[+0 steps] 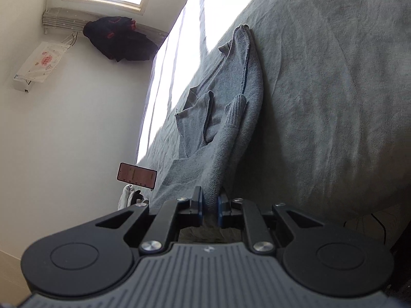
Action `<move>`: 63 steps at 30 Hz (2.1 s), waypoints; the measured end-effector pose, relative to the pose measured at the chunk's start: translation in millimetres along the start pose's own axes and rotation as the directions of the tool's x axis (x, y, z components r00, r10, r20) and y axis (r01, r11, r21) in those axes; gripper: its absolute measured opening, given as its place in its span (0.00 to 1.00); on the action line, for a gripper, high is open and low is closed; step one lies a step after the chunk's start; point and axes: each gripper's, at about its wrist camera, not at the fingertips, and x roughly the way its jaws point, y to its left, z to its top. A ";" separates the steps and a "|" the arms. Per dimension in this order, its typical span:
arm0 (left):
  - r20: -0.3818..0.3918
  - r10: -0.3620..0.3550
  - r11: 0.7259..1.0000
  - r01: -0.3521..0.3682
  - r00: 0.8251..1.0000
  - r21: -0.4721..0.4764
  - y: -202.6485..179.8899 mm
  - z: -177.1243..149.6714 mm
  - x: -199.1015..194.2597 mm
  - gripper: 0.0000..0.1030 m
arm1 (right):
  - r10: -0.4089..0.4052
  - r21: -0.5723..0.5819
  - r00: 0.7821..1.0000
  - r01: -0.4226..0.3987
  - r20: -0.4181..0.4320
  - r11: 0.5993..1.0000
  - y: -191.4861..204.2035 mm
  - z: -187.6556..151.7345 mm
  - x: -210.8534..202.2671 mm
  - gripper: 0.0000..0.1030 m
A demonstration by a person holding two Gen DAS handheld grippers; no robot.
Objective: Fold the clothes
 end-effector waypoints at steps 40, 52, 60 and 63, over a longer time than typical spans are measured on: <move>0.218 0.022 0.958 -0.083 0.976 0.276 -40.9 157.8 96.0 0.48 | -0.037 -0.111 0.982 0.058 0.185 0.992 -6.3 148.2 88.2 0.54; 0.337 0.224 0.803 -0.369 0.915 0.469 -54.1 156.4 127.6 0.13 | -0.239 -0.594 0.932 0.358 0.272 0.720 29.2 96.8 130.5 0.16; 0.466 0.161 0.777 -0.403 0.870 0.483 -80.3 149.5 107.3 0.11 | -0.149 -0.602 0.918 0.357 0.368 0.714 49.4 121.3 121.8 0.12; 0.474 0.164 0.797 -0.399 0.865 0.454 -86.0 156.3 106.8 0.11 | -0.144 -0.599 0.908 0.373 0.395 0.709 54.7 128.9 122.4 0.12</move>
